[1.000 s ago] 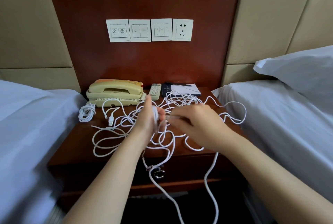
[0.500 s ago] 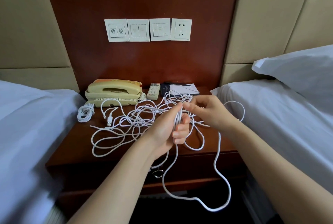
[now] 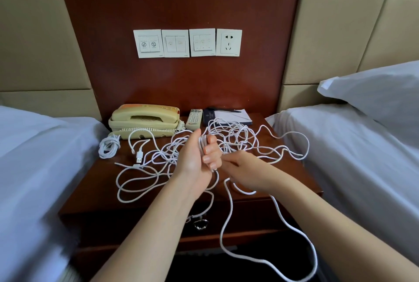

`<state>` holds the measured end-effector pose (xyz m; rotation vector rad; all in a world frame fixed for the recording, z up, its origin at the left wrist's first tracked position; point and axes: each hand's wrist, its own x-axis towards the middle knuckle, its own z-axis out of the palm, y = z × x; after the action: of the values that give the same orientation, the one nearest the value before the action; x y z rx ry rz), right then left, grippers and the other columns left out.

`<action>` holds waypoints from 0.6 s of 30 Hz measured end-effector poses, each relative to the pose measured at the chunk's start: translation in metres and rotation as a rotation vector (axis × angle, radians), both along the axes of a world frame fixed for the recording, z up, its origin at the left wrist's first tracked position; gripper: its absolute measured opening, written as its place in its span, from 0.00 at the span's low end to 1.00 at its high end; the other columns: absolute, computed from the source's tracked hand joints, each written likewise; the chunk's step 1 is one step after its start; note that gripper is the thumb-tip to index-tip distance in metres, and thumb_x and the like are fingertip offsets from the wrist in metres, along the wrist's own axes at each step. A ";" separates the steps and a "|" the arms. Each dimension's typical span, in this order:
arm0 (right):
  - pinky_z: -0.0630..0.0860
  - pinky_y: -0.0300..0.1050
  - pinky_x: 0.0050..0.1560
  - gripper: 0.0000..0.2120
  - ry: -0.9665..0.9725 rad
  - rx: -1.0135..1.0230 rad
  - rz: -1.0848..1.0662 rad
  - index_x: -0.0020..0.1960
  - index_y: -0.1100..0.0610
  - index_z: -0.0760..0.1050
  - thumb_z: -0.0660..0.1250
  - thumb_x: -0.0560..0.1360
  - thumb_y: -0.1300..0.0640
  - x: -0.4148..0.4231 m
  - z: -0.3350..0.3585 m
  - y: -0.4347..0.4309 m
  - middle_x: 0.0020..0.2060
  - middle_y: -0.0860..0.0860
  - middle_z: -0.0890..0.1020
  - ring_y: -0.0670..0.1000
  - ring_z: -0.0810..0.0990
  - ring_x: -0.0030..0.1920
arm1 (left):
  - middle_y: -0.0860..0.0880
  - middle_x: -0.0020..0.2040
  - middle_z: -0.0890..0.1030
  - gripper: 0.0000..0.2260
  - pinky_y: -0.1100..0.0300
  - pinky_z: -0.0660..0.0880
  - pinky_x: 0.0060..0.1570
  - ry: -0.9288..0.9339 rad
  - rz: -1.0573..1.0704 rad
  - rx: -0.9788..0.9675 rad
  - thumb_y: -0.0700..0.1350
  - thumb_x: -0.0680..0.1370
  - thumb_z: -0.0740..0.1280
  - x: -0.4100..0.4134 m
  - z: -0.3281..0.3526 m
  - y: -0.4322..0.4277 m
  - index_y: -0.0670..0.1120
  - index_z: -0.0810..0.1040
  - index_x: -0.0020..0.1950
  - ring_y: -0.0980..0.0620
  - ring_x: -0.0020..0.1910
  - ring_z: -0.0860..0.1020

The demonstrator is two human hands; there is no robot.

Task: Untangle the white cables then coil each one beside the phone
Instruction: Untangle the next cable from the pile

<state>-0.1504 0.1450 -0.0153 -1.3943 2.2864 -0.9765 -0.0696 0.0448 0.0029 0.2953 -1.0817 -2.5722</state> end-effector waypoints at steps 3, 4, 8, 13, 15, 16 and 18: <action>0.63 0.38 0.30 0.16 0.031 0.124 0.040 0.34 0.59 0.64 0.55 0.81 0.59 0.005 0.002 0.003 0.27 0.50 0.68 0.44 0.66 0.25 | 0.54 0.19 0.61 0.22 0.67 0.56 0.16 0.001 0.083 0.015 0.51 0.84 0.47 -0.002 0.001 -0.005 0.45 0.64 0.32 0.59 0.15 0.57; 0.64 0.37 0.31 0.16 0.041 0.165 0.068 0.34 0.57 0.64 0.55 0.81 0.59 0.007 0.003 0.004 0.27 0.48 0.68 0.42 0.67 0.24 | 0.54 0.19 0.61 0.22 0.67 0.55 0.16 -0.002 0.115 0.023 0.51 0.84 0.46 -0.002 0.001 -0.008 0.45 0.63 0.32 0.59 0.15 0.57; 0.65 0.32 0.33 0.12 0.112 0.288 0.157 0.46 0.56 0.76 0.55 0.81 0.58 0.017 0.011 0.011 0.28 0.44 0.71 0.39 0.70 0.27 | 0.53 0.19 0.61 0.22 0.67 0.55 0.16 -0.062 0.208 0.034 0.51 0.84 0.46 -0.003 0.000 -0.020 0.46 0.63 0.32 0.59 0.15 0.58; 0.69 0.41 0.41 0.13 0.209 0.307 0.219 0.44 0.53 0.77 0.56 0.81 0.55 0.028 0.024 0.017 0.32 0.44 0.73 0.43 0.72 0.35 | 0.54 0.18 0.61 0.22 0.67 0.54 0.18 -0.156 0.286 -0.040 0.52 0.84 0.46 -0.008 -0.003 -0.024 0.46 0.63 0.33 0.58 0.15 0.57; 0.70 0.42 0.42 0.13 0.230 0.295 0.237 0.44 0.55 0.78 0.57 0.80 0.55 0.029 0.030 0.019 0.32 0.44 0.73 0.44 0.72 0.36 | 0.54 0.18 0.60 0.22 0.67 0.54 0.17 -0.195 0.293 -0.090 0.52 0.84 0.47 -0.011 -0.004 -0.020 0.46 0.63 0.33 0.58 0.15 0.57; 0.70 0.41 0.43 0.13 0.234 0.277 0.244 0.43 0.54 0.78 0.57 0.80 0.55 0.029 0.033 0.021 0.32 0.44 0.74 0.44 0.73 0.36 | 0.54 0.18 0.61 0.22 0.68 0.55 0.17 -0.209 0.290 -0.110 0.53 0.83 0.47 -0.013 -0.005 -0.019 0.46 0.63 0.32 0.58 0.15 0.58; 0.70 0.38 0.41 0.12 0.230 0.224 0.243 0.40 0.53 0.79 0.59 0.79 0.57 0.028 0.039 0.024 0.32 0.44 0.75 0.43 0.73 0.35 | 0.53 0.17 0.61 0.23 0.70 0.56 0.17 -0.228 0.279 -0.148 0.54 0.83 0.46 -0.015 -0.006 -0.017 0.45 0.64 0.32 0.57 0.14 0.59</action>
<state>-0.1222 0.1691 0.0235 -1.7054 2.2269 -0.4924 -0.0850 0.0281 -0.0030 0.6646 -1.2059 -2.2395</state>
